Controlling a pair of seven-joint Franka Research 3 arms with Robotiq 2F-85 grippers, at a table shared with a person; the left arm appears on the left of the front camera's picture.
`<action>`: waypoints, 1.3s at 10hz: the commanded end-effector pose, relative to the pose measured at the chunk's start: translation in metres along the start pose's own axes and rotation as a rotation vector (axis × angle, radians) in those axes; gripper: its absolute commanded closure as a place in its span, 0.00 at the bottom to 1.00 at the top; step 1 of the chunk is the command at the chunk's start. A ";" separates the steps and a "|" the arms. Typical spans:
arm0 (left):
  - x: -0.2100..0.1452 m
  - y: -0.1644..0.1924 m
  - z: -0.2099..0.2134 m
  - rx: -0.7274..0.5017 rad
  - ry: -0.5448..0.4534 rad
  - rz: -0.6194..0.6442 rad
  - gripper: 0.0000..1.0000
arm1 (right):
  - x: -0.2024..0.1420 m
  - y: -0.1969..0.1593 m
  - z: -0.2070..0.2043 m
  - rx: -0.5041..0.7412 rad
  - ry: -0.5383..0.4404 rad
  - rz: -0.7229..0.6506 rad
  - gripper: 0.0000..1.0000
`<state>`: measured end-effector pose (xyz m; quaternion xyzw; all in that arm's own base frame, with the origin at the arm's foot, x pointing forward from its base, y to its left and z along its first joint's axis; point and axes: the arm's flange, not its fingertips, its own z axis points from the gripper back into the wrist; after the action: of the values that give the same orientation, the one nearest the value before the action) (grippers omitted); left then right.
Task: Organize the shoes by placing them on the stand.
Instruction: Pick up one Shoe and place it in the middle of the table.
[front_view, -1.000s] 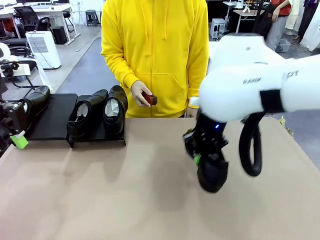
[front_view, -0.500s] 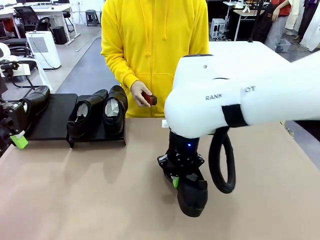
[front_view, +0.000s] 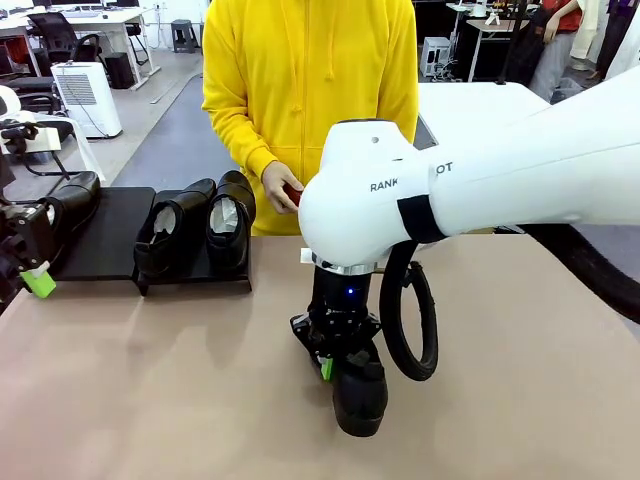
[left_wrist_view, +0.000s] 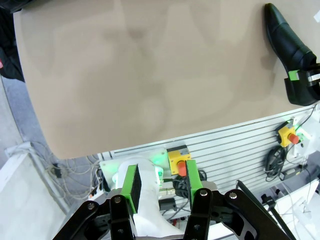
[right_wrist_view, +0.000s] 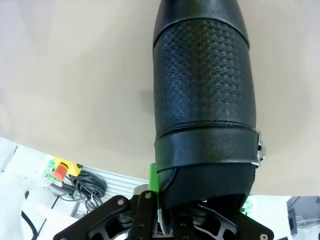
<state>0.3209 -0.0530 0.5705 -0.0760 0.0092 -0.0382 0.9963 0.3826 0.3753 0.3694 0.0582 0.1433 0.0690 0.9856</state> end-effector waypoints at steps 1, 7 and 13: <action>0.000 0.001 -0.001 -0.013 -0.003 -0.009 0.50 | 0.001 0.008 0.006 0.035 0.046 -0.008 0.62; 0.000 0.001 -0.001 -0.013 -0.003 -0.009 0.50 | -0.030 -0.014 0.039 0.017 0.006 -0.002 0.00; 0.000 0.001 -0.001 -0.013 -0.003 -0.009 0.50 | -0.013 0.009 0.025 0.078 0.038 0.036 0.00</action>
<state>0.3209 -0.0529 0.5705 -0.0760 0.0092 -0.0383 0.9963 0.3756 0.3758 0.3934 0.0913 0.1708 0.0807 0.9777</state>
